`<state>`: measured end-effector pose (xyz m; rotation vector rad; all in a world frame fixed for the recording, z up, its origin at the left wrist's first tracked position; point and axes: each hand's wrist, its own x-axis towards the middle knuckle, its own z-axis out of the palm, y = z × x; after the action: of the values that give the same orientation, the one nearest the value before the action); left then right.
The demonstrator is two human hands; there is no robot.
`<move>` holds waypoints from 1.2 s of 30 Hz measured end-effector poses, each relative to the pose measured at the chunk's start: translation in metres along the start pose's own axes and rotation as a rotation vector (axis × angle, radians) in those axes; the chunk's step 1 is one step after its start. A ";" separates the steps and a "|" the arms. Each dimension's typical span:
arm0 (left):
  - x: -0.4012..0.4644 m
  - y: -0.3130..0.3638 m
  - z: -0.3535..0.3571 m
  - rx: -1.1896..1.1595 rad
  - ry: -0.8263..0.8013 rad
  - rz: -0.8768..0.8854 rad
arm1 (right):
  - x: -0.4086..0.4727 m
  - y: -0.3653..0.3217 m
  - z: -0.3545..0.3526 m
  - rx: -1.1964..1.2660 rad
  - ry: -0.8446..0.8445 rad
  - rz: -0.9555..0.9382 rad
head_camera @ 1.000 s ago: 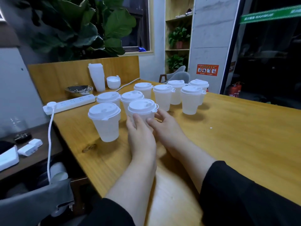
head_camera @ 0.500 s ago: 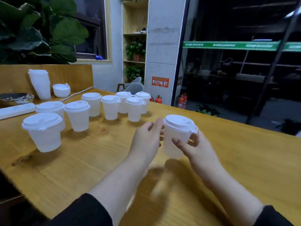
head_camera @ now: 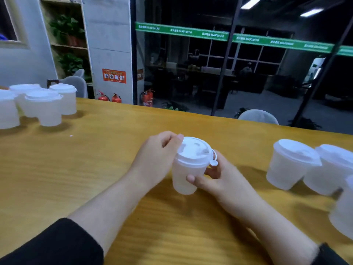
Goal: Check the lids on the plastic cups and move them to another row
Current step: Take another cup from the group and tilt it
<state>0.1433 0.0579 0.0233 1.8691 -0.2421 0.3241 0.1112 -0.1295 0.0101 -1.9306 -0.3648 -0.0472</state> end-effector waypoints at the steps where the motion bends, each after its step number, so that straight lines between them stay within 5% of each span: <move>1: -0.001 -0.002 -0.001 -0.014 -0.019 0.024 | -0.002 -0.001 -0.004 -0.024 -0.046 -0.003; 7: -0.003 -0.007 -0.006 -0.087 -0.111 0.077 | -0.016 -0.019 -0.041 -0.408 0.048 -0.110; 16: -0.006 -0.010 -0.005 -0.013 -0.283 0.121 | -0.020 -0.024 -0.046 -0.533 0.065 -0.362; 25: -0.008 -0.008 -0.007 0.015 -0.341 0.147 | -0.021 -0.032 -0.033 -0.403 0.330 -0.384; 36: -0.010 -0.005 -0.008 0.006 -0.364 0.170 | -0.025 -0.033 -0.037 -0.560 0.201 -0.414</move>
<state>0.1350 0.0675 0.0181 1.9086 -0.6498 0.0962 0.0838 -0.1576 0.0489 -2.3366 -0.6611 -0.6706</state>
